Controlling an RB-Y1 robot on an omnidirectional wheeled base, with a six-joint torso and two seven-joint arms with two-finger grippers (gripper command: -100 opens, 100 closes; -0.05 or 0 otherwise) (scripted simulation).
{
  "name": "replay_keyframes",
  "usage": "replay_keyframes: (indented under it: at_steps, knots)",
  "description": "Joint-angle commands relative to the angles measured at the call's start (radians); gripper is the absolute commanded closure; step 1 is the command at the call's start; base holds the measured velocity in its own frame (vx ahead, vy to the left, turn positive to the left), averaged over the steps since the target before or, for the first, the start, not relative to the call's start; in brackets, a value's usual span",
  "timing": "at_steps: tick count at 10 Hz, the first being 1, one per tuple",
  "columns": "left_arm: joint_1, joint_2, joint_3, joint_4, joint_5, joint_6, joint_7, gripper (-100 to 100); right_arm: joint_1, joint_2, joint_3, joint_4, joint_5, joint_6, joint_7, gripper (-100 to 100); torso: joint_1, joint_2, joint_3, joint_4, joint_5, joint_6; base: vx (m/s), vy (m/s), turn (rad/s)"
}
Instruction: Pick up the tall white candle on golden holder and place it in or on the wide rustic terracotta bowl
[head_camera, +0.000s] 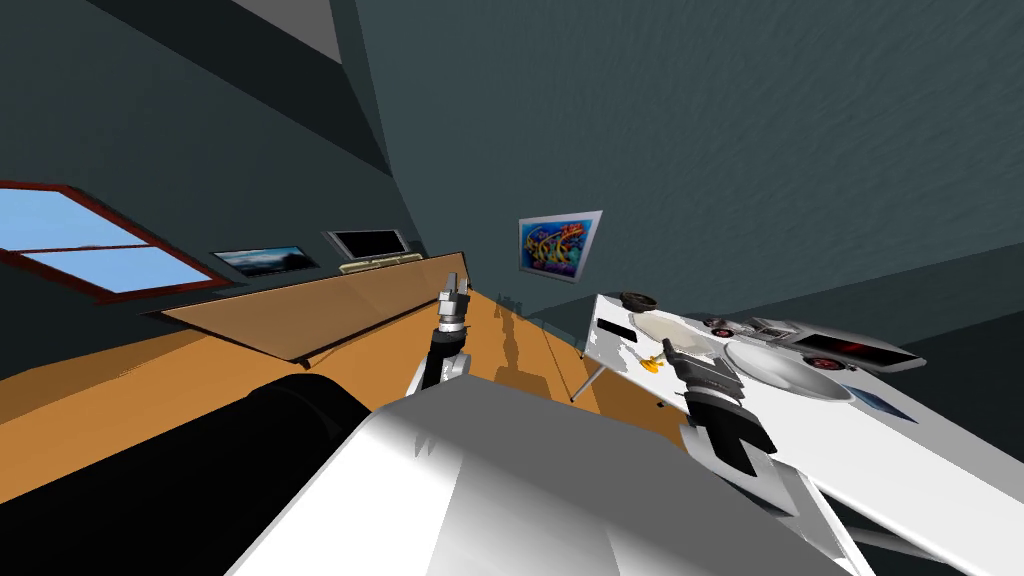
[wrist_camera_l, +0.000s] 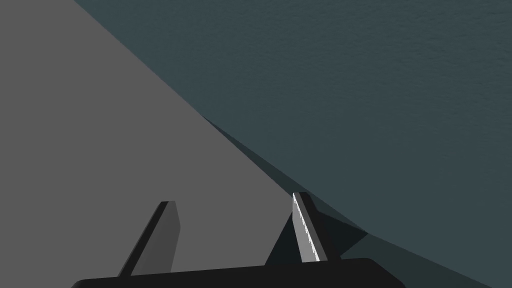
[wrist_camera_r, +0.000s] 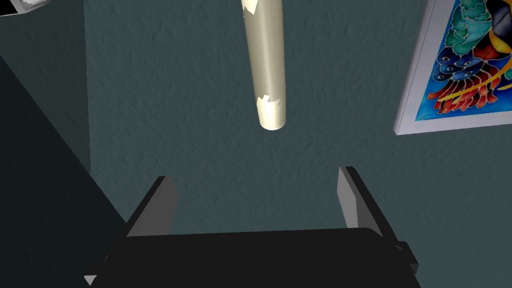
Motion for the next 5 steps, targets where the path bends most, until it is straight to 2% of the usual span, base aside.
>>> replay_keyframes:
  at_steps: [1, 3, 5]
  knots:
    - [0.000, 0.000, 0.000, 0.000, 0.000, 0.000, 0.000, 0, -0.010, 0.020, -0.014, 0.042, 0.018, -0.011, 0.036, -100, 0.000, 0.000, 0.000, 0.000, 0.000, 0.000, 0.113, 0.090, -0.174]
    - [0.000, 0.000, 0.000, 0.000, 0.000, 0.000, 0.000, 0, -0.016, 0.045, -0.026, 0.075, 0.036, -0.014, 0.065, -100, 0.001, -0.001, -0.001, 0.000, 0.000, 0.000, 0.114, 0.070, -0.135]
    - [0.000, 0.000, 0.000, 0.000, 0.000, 0.000, 0.000, 0, -0.022, 0.101, -0.043, 0.110, 0.057, -0.015, 0.099, -100, -0.001, -0.001, 0.000, 0.000, 0.000, 0.000, 0.101, 0.045, -0.157]
